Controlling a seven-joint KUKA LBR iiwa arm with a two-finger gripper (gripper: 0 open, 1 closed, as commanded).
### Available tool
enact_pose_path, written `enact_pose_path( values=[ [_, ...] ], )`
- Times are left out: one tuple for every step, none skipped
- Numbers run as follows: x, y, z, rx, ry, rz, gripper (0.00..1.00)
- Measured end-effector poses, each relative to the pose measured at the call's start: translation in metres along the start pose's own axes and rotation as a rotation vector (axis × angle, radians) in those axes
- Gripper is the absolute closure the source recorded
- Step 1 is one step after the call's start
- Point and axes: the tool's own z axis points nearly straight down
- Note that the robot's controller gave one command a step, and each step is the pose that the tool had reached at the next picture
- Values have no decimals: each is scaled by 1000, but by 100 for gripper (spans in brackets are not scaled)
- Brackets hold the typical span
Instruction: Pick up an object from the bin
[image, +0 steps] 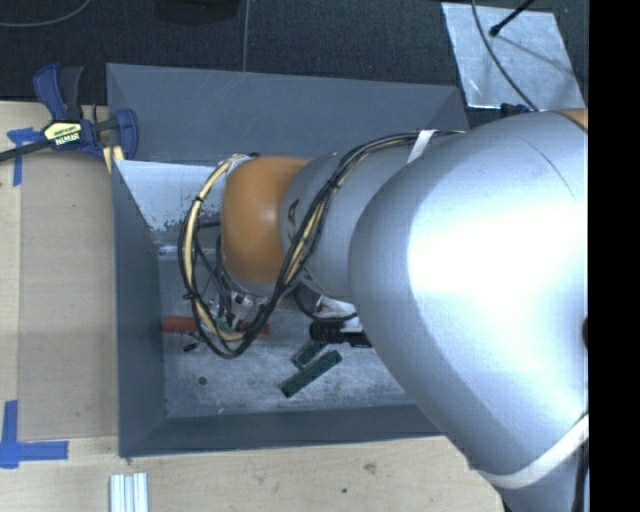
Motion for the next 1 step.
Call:
enact_pose_path(
  values=[
    [0, 1, -1, -2, -1, 0, 100]
  ],
)
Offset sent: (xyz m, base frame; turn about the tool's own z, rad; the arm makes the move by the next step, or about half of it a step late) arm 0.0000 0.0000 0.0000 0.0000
